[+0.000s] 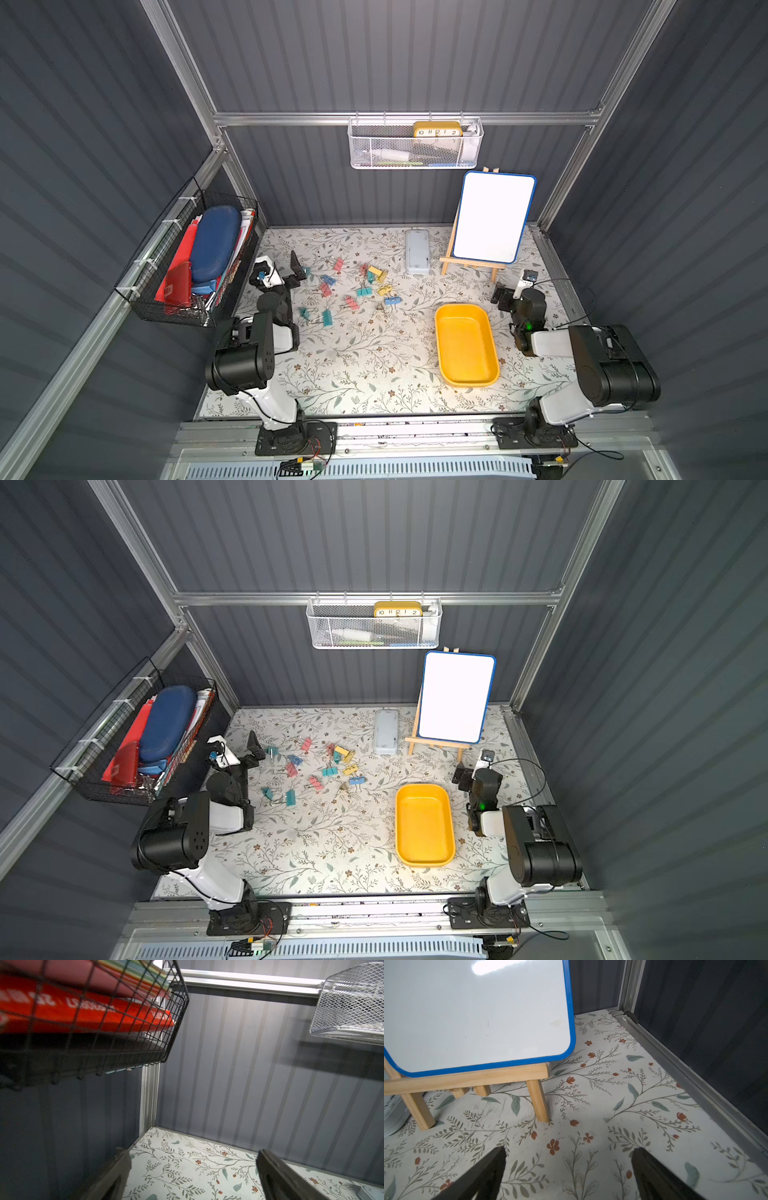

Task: Put the binder clips in the storage box
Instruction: Adjust the storage box at the center of the board.

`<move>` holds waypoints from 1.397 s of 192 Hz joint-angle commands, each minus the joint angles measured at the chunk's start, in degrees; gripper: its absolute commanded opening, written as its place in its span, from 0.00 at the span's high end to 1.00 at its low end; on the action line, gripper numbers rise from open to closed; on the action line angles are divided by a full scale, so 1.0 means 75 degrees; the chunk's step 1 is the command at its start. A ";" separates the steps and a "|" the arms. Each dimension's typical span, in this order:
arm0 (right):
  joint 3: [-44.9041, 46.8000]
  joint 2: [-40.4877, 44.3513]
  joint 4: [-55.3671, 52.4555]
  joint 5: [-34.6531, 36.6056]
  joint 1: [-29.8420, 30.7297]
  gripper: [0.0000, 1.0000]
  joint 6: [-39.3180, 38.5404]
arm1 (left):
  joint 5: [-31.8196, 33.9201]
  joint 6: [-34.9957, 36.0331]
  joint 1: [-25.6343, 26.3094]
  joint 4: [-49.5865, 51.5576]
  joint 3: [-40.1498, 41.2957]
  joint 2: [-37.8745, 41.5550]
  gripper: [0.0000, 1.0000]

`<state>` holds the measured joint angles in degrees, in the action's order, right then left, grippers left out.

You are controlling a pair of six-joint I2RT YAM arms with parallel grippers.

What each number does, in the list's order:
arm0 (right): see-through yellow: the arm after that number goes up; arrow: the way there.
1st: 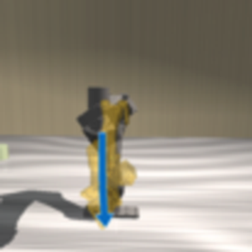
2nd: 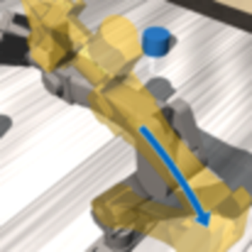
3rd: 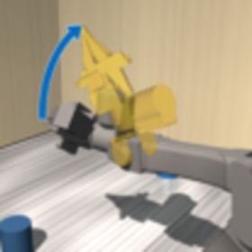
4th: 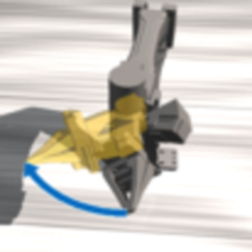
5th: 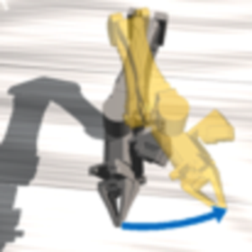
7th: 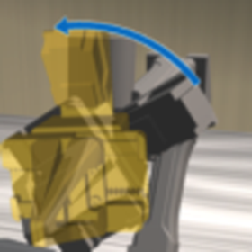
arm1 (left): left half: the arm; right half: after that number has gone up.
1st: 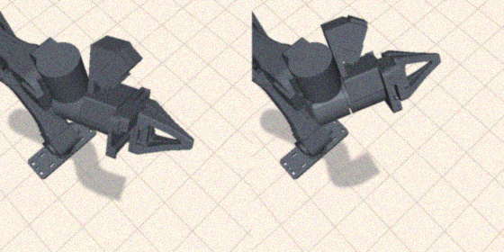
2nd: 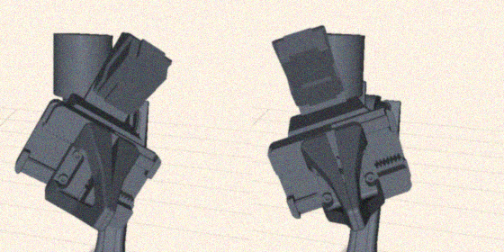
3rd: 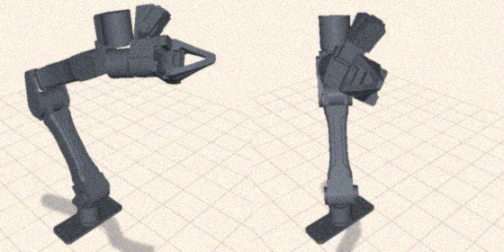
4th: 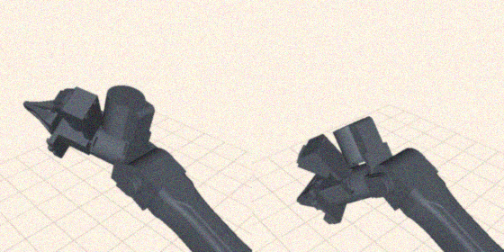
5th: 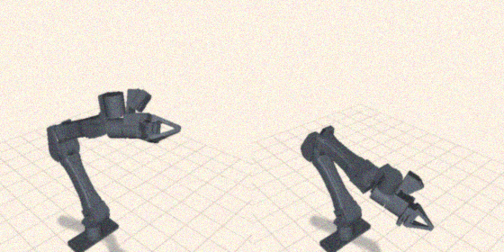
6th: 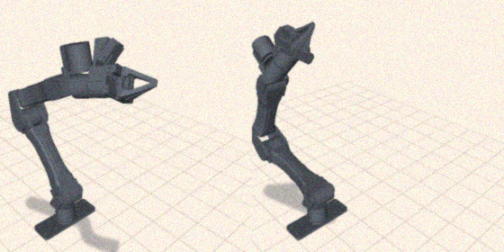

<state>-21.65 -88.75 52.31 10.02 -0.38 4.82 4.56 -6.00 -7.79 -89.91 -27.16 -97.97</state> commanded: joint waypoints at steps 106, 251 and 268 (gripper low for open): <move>0.0056 -0.0018 0.0396 -0.0028 0.0016 0.01 -0.0105 | 0.0046 -0.0141 0.0043 -0.0083 -0.0015 0.0067 0.01; -0.4053 0.5440 -1.0220 -0.2629 0.0180 0.02 0.3336 | -0.2412 0.1229 0.5703 0.9281 -0.5766 0.0570 0.03; -0.4141 0.5701 -1.0361 -0.2432 0.0179 0.01 0.3234 | -0.2271 0.2140 0.6463 0.9647 -0.6553 -0.0459 0.06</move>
<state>-49.60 -48.95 -20.75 -7.11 0.97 29.65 -10.57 -1.93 34.89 -31.73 -71.79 -92.09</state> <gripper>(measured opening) 0.987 0.957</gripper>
